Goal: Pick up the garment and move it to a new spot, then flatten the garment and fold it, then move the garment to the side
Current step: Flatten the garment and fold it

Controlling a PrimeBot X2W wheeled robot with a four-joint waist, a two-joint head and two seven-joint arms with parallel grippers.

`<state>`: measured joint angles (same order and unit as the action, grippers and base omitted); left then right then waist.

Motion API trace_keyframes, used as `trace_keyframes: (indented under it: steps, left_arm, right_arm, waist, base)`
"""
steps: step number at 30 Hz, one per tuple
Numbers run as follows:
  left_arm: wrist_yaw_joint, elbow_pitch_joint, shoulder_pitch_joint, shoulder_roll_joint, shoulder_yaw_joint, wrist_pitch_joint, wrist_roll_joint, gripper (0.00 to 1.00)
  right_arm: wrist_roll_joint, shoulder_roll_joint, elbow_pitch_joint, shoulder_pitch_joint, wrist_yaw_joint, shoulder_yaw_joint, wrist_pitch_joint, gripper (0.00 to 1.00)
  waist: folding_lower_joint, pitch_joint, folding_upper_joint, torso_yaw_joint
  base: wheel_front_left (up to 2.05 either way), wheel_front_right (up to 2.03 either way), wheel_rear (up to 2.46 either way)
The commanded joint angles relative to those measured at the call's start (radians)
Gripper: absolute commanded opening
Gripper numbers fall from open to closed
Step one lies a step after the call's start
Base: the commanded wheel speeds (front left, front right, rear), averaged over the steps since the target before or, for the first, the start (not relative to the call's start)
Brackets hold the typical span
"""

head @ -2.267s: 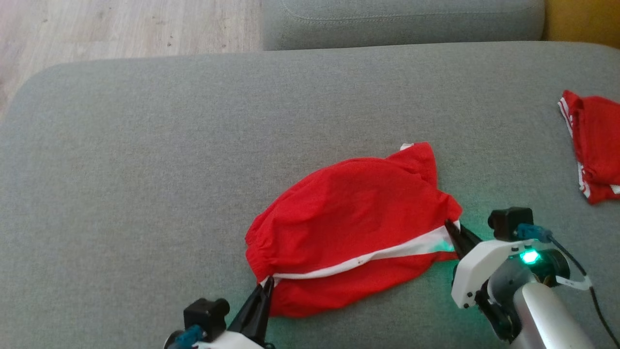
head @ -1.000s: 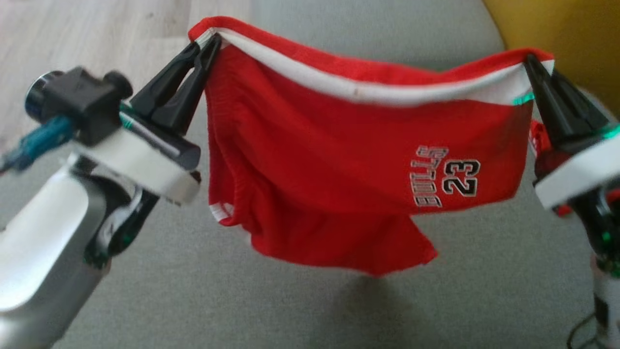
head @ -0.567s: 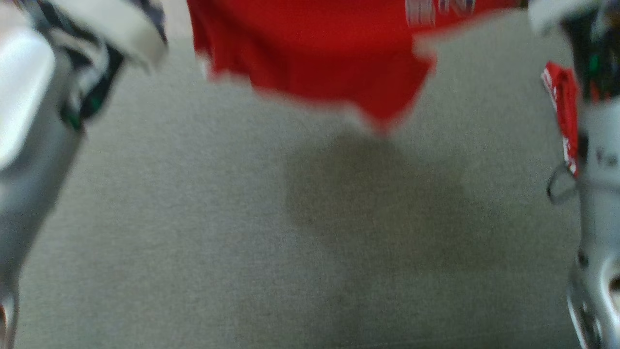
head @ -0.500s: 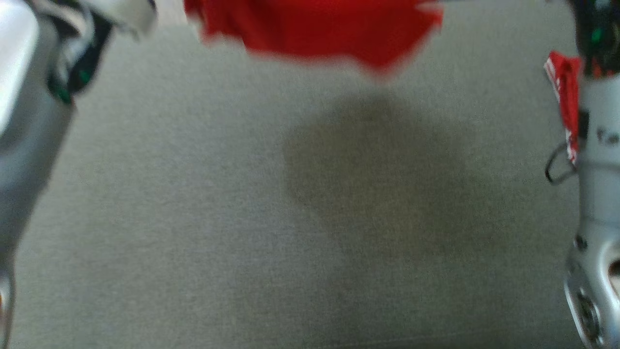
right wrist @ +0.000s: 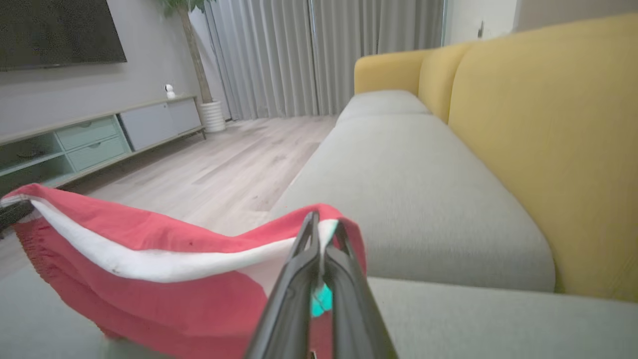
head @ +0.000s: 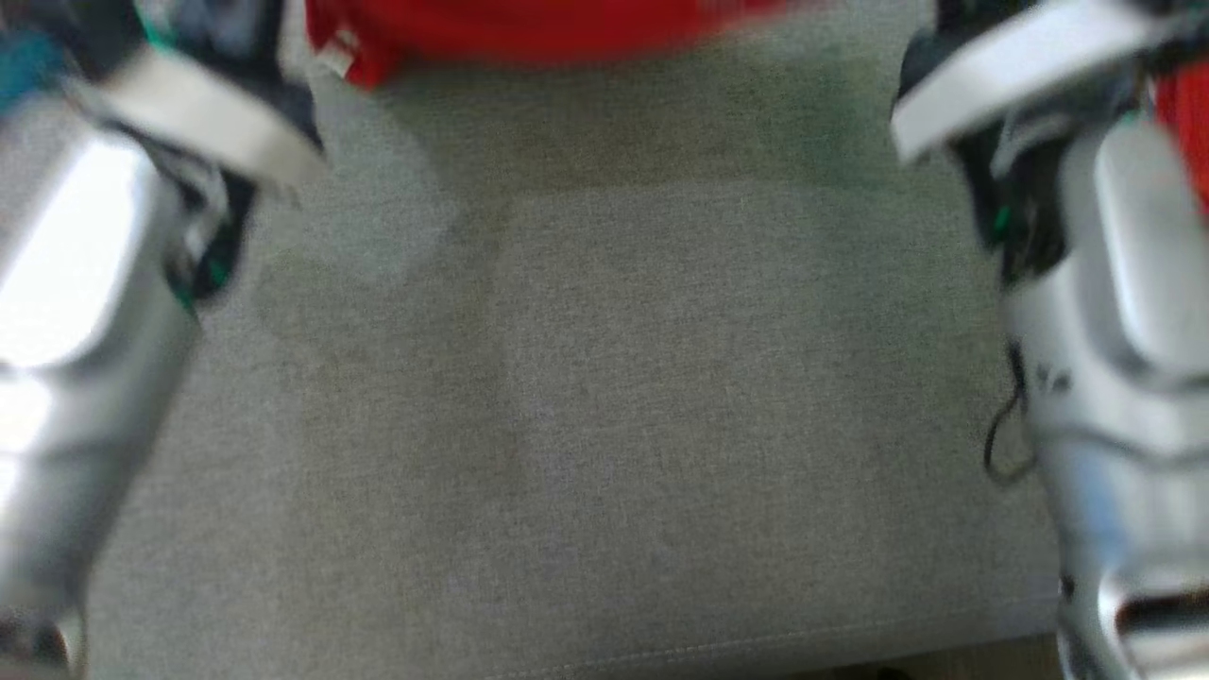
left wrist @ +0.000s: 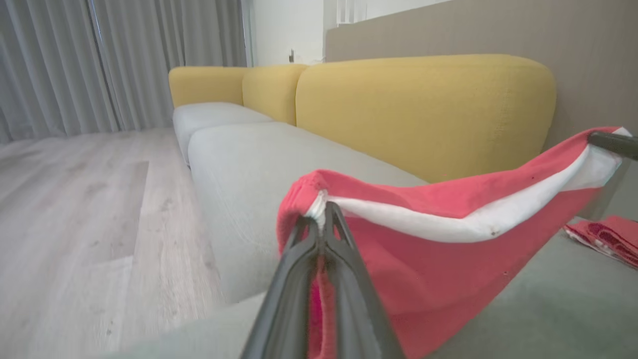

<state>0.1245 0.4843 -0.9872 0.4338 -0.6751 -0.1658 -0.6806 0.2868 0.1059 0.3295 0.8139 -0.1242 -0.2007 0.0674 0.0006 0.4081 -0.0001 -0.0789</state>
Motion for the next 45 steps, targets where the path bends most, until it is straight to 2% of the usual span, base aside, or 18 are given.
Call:
trace_keyframes:
  steps: [1,5,8,15,22,27,31,35,40,45]
  left_arm:
    - [0.004,-0.034,-0.011,0.036,0.03,-0.022,-0.007,0.0]
    - [0.005,-0.092,0.134,0.034,0.005,-0.067,-0.036,0.0]
    - [0.003,-0.155,0.247,0.039,-0.01,-0.083,-0.037,0.0]
    - [-0.044,-0.327,0.528,0.031,-0.055,-0.094,-0.004,0.0]
    - [-0.137,-0.506,0.795,0.033,-0.086,-0.095,-0.016,0.0]
    - [-0.203,-0.616,0.938,0.03,-0.098,-0.095,-0.041,0.0]
    - [-0.228,-0.637,0.968,0.013,-0.117,-0.085,-0.045,0.0]
    - [-0.225,-0.623,0.952,-0.016,-0.128,-0.072,-0.057,0.0]
    - [-0.21,-0.567,0.892,-0.087,-0.111,-0.059,-0.108,0.0]
    - [-0.208,-0.475,0.809,-0.17,-0.069,-0.017,-0.196,0.0]
  right_arm:
    - [0.01,-0.007,-0.059,-0.019,-0.007,-0.018,-0.014,0.0]
    - [0.024,0.024,-0.143,-0.171,-0.007,-0.015,-0.037,0.0]
    - [0.026,0.036,-0.231,-0.297,-0.007,0.032,-0.042,0.0]
    - [-0.015,0.034,-0.48,-0.602,-0.007,0.141,0.022,0.0]
    - [-0.054,-0.008,-0.722,-0.929,-0.007,0.211,0.13,0.0]
    - [-0.079,-0.036,-0.827,-1.043,-0.007,0.241,0.176,0.0]
    - [-0.101,-0.044,-0.826,-1.031,-0.007,0.258,0.204,0.0]
    - [-0.119,-0.039,-0.776,-0.973,-0.007,0.258,0.226,0.0]
    - [-0.098,-0.001,-0.624,-0.793,-0.007,0.257,0.277,0.0]
    - [-0.09,0.068,-0.421,-0.561,-0.007,0.233,0.326,0.0]
  waist:
    - [-0.0006,-0.012,0.0001,0.007]
    - [-0.0006,-0.052,0.0001,0.023]
    - [-0.0006,-0.094,0.0001,0.037]
    - [-0.0006,-0.222,0.0001,0.056]
    - [-0.0006,-0.321,0.0001,0.054]
    - [-0.0006,-0.338,0.0001,0.058]
    - [-0.0006,-0.327,0.0001,0.082]
    - [-0.0006,-0.307,0.0001,0.106]
    - [-0.0006,-0.257,0.0001,0.153]
    - [-0.0006,-0.192,0.0001,0.201]
  base:
    - [0.0,0.0,0.0]
    - [0.0,0.0,0.0]
    - [0.0,0.0,0.0]
    - [0.0,0.0,0.0]
    - [0.0,0.0,0.0]
    - [0.0,0.0,0.0]
    - [0.0,0.0,0.0]
    - [0.0,0.0,0.0]
    - [0.0,0.0,0.0]
    - [0.0,0.0,0.0]
